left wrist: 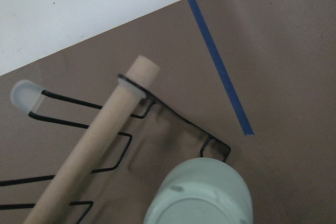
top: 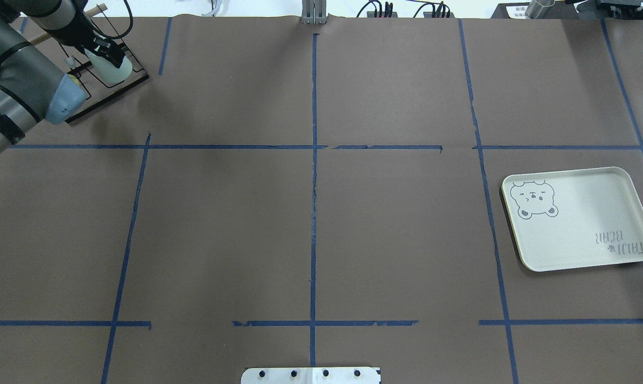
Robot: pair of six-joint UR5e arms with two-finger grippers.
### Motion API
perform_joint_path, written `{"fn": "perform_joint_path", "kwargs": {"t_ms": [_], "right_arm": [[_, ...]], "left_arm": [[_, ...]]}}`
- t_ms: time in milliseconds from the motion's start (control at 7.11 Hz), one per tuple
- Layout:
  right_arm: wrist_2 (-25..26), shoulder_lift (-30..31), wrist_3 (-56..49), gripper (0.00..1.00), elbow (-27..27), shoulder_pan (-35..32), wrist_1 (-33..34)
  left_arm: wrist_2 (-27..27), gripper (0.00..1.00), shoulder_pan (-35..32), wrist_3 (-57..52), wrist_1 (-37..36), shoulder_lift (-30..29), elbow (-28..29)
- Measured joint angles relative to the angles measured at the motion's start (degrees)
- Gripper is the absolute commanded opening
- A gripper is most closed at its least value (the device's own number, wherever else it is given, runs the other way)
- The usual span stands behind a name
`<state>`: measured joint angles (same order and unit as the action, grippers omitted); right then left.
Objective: Left arm grabs green cup and hands to right arm on tray
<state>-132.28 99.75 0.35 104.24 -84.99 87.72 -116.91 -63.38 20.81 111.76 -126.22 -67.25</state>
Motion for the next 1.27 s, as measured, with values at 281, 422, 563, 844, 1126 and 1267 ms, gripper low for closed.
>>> {"fn": "perform_joint_path", "kwargs": {"t_ms": [281, 422, 563, 844, 1126, 1267], "right_arm": [[0.0, 0.0, 0.0, 1.00, 0.0, 0.0, 0.0], [0.0, 0.0, 0.0, 1.00, 0.0, 0.0, 0.0], [0.0, 0.0, 0.0, 1.00, 0.0, 0.0, 0.0], [0.0, 0.0, 0.0, 1.00, 0.0, 0.0, 0.0], [0.0, -0.1, 0.0, 1.00, 0.3, 0.0, -0.1], [-0.1, -0.5, -0.1, 1.00, 0.8, 0.2, -0.2]], "left_arm": [[-2.7, 0.39, -1.1, -0.1, -0.3, 0.0, -0.2], [-5.1, 0.39, -2.6, -0.1, -0.5, 0.2, -1.0], [-7.7, 0.39, -4.5, -0.1, -1.0, 0.6, -2.6], [-9.6, 0.39, -7.0, -0.2, -7.6, 2.3, -11.2], [-9.9, 0.39, -7.8, 0.4, -18.3, 3.9, -23.5], [-10.0, 0.43, -7.6, 2.8, -20.3, 4.6, -27.0]]}}
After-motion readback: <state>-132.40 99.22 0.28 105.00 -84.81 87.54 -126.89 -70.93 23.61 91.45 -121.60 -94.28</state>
